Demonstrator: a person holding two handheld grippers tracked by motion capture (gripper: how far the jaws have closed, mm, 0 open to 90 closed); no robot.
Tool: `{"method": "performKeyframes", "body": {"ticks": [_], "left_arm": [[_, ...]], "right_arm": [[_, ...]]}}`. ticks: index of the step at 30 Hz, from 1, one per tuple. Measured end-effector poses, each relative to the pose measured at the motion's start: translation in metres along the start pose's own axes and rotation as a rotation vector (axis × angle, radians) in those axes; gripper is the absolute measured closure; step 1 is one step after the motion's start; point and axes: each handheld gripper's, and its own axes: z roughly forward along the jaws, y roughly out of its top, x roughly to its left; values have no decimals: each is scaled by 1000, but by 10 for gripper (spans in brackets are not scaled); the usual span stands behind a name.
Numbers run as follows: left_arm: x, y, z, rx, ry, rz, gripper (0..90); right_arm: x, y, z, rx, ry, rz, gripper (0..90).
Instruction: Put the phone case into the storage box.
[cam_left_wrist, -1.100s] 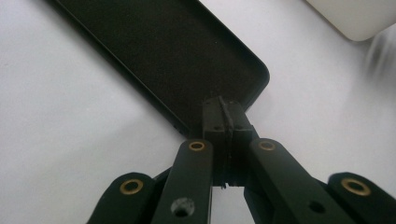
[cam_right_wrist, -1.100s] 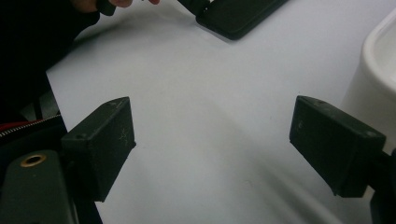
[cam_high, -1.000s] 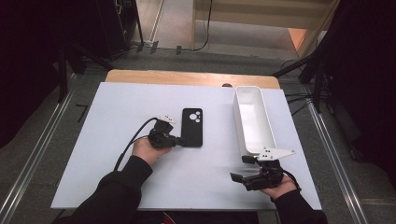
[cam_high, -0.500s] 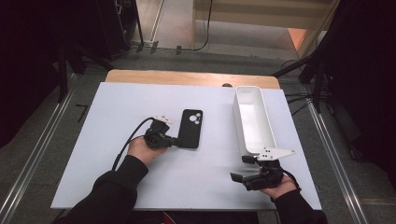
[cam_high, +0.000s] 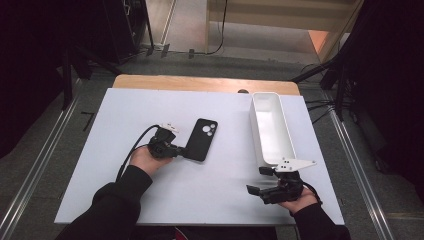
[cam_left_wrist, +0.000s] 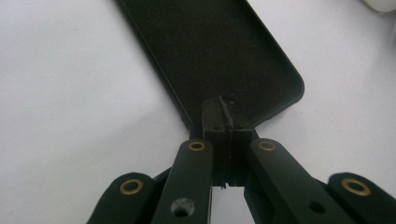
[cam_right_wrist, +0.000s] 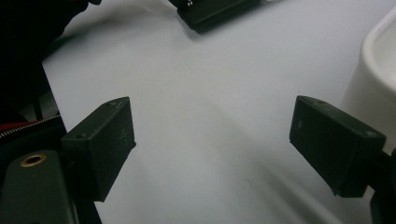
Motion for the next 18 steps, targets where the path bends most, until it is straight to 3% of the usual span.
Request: {"method": "performKeyframes", "body": {"ticks": [18], "left_arm": [[35, -22, -32, -19, 54, -68, 891]], "right_arm": [[0, 0, 0, 1, -2, 3, 125]]}}
